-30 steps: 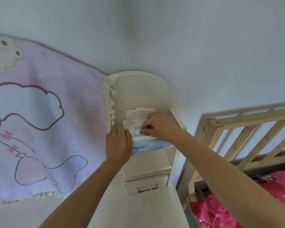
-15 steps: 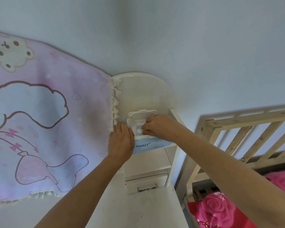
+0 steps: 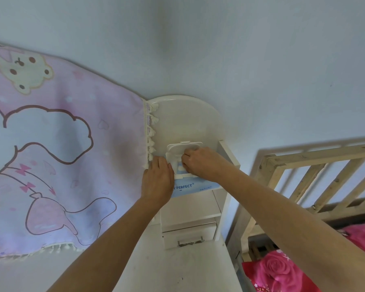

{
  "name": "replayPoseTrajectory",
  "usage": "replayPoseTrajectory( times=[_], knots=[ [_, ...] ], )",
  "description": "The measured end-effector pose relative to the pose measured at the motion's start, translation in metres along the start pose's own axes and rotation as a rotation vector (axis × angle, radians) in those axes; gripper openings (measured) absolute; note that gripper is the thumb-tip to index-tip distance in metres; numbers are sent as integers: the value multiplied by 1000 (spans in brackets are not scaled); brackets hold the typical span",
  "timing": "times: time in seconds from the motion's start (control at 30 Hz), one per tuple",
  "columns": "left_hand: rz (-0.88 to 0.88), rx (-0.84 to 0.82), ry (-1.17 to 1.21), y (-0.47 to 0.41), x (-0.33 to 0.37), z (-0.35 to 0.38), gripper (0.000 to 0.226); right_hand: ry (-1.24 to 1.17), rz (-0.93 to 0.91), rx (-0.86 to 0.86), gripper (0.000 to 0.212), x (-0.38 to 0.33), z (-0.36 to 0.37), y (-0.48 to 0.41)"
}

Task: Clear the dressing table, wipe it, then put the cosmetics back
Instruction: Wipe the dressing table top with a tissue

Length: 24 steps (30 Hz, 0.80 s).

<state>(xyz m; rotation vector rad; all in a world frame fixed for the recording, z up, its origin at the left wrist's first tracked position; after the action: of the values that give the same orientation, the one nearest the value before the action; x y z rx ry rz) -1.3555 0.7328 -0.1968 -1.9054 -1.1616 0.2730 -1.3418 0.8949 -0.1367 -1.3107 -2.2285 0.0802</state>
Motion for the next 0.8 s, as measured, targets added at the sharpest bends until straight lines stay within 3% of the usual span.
replayPoseTrajectory(
  times=[0.03,0.13,0.2,0.37,0.53,0.67,0.8],
  knots=[
    [-11,-2,-6,0,-1,2,5,-28,20,33,5,-1,1,1],
    [-76,-48,-20,-1,-1,3,27,-192,133,149,7,4,8,6],
    [-105,-62,-17,-2,0,1,22,-327,263,198,9,9,7,10],
    [-152,-102,-24,0,2,2,13,-632,433,108,14,15,-5,21],
    [-193,-153,-49,1,5,0,19,-704,412,-98,30,15,-5,20],
    [-198,-194,-51,-2,5,-1,22,-603,413,-51,25,11,-5,17],
    [-191,-211,-41,-3,5,-3,23,-649,619,69,32,6,-6,14]
  ],
)
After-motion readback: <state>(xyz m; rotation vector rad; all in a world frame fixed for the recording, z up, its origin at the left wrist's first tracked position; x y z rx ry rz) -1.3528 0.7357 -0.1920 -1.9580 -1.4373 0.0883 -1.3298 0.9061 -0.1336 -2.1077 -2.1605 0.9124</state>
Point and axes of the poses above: each hand's wrist, its own y-axis away from the middle knuckle, its own z-axis out of the palm, x = y × z, the point moved 1 cm from there along -y, towards the middle knuckle, and after that the axes turned 10 degrees about x, right-handed, at the moved point
